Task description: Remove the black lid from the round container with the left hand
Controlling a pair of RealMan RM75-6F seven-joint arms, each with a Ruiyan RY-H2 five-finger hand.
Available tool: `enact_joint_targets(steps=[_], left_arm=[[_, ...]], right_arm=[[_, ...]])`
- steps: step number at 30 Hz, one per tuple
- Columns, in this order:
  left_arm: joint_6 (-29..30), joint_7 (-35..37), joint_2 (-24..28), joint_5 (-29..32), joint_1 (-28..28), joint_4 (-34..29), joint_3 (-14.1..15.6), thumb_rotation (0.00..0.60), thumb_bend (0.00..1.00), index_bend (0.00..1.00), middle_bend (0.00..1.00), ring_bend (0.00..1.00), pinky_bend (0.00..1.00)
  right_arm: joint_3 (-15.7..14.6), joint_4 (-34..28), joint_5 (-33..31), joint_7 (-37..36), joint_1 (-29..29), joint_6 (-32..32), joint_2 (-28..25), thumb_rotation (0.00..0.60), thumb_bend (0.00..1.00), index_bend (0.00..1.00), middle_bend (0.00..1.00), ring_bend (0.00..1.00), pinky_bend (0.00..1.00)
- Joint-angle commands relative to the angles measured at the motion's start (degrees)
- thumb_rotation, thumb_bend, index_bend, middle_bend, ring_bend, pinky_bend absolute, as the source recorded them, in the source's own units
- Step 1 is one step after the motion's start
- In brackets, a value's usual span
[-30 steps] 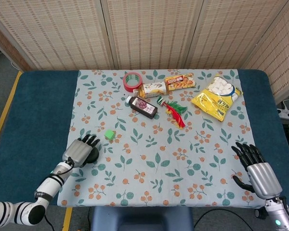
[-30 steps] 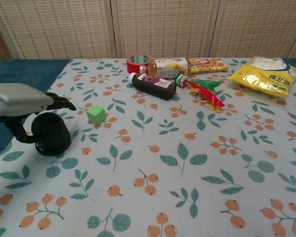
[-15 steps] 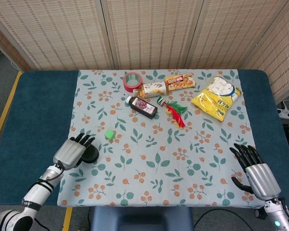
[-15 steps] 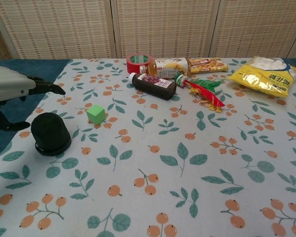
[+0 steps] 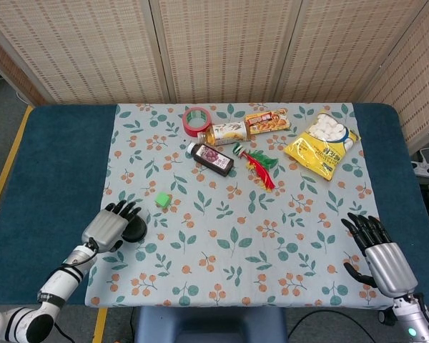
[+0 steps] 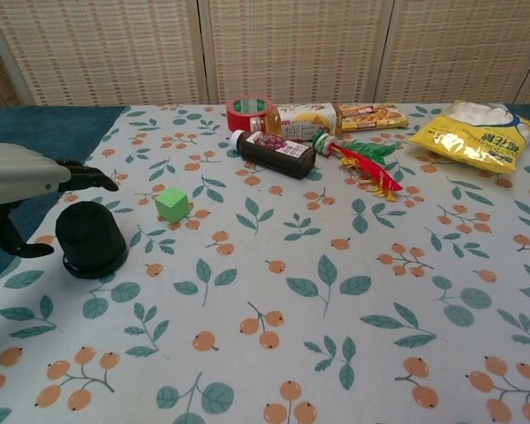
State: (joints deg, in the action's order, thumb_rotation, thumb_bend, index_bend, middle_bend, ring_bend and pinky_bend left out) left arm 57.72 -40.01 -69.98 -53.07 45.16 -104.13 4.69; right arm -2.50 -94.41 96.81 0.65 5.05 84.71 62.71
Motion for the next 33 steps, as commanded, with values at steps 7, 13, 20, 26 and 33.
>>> enact_joint_targets(steps=[7,13,20,26,33], left_arm=[[-1.4,-0.5,-2.0,2.3,0.4,3.8,-0.8,0.6,0.33,0.09,0.0,0.0,0.16],[-0.9,-0.3,-2.6,1.3,0.0,4.7,-1.0,0.6,0.33,0.32,0.0,0.0,0.15],[0.1,2.0,-2.9,-1.6,-0.8,5.2,-1.7,0.6,0.34,0.47,0.0,0.0,0.14],[3.1,9.4,0.6,-9.8,-3.3,1.6,-2.7,0.6,0.35,0.52,0.0,0.0,0.14],[5.2,14.6,4.3,-12.3,-5.7,1.4,-4.3,0.6,0.35,0.53,0.0,0.0,0.14]], right_arm=[[0.1,0.0,-0.2,0.3,0.0,-0.2,0.1,0.6,0.17,0.0,0.0,0.0,0.0],[0.1,-0.1,-0.2,0.7,0.0,-0.2,0.3,0.6,0.18,0.0,0.0,0.0,0.0],[0.1,-0.1,-0.3,0.7,-0.1,0.0,0.3,0.6,0.17,0.0,0.0,0.0,0.0],[0.2,0.0,-0.5,0.8,0.0,-0.4,0.4,0.6,0.18,0.0,0.0,0.0,0.0],[0.2,-0.1,-0.5,0.8,0.0,-0.3,0.3,0.6,0.18,0.0,0.0,0.0,0.0]])
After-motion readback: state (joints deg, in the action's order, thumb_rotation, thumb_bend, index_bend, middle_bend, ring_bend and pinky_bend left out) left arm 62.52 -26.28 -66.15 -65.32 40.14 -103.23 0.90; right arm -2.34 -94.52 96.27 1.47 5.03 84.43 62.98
